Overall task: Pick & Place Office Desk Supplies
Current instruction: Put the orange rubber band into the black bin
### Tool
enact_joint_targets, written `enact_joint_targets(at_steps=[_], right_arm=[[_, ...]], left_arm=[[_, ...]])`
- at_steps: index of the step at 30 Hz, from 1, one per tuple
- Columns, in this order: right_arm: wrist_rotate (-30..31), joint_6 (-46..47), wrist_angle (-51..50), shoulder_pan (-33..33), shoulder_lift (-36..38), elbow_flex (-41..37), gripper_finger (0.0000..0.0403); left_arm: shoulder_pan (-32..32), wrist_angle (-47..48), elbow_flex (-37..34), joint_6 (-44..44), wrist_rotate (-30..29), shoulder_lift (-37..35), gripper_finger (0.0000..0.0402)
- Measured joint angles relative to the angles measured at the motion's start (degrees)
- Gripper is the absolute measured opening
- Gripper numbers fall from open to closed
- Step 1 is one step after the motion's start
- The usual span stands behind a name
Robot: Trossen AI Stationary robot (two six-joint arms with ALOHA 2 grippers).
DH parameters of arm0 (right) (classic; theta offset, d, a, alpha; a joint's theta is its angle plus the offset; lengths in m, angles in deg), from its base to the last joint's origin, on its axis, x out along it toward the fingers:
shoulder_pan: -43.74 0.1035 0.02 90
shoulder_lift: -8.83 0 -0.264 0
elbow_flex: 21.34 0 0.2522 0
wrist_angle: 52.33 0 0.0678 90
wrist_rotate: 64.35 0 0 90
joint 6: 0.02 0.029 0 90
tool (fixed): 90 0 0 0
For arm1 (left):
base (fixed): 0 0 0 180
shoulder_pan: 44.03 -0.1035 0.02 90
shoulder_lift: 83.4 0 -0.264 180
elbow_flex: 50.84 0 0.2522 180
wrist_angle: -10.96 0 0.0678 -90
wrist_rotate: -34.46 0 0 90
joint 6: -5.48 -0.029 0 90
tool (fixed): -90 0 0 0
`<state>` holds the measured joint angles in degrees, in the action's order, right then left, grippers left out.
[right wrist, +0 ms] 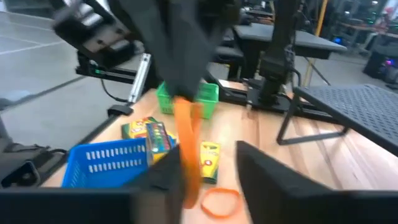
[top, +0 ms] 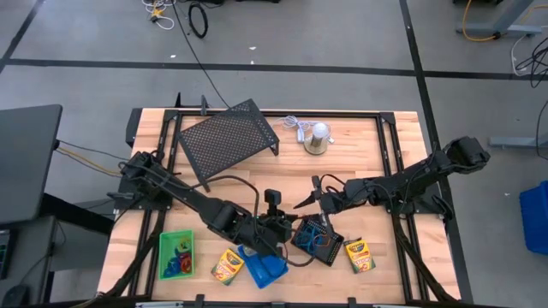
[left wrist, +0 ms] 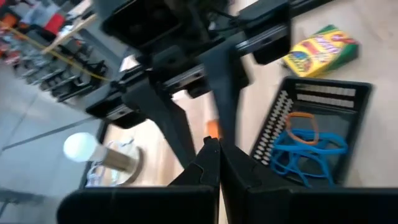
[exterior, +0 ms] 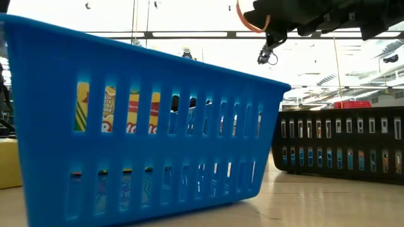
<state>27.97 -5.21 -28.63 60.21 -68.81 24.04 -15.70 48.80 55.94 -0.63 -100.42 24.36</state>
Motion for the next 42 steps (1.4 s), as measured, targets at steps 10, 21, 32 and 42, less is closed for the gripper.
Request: enact_joint_targets(at_steps=[10,21,32,42], right_arm=[[3.32,-2.78,-0.92,0.91,0.00,0.00,0.0005],[6.50,-3.26,-0.82,3.50,0.00,0.00,0.0002],[6.77,-3.25,-2.19,3.98,0.00,0.00,0.0001],[6.81,-2.56,-2.57,3.98,0.00,-0.09,0.0000]], left_arm=[[0.00,-11.19,-0.33,-12.15,17.73,0.03,0.0004],[-1.07,-12.25,-0.33,-20.52,34.31,-6.25,0.0005],[-0.98,3.45,-0.33,-15.55,30.23,-13.16,0.0006],[-0.96,-5.72,-0.33,-19.86,32.90,-13.49,0.0006]])
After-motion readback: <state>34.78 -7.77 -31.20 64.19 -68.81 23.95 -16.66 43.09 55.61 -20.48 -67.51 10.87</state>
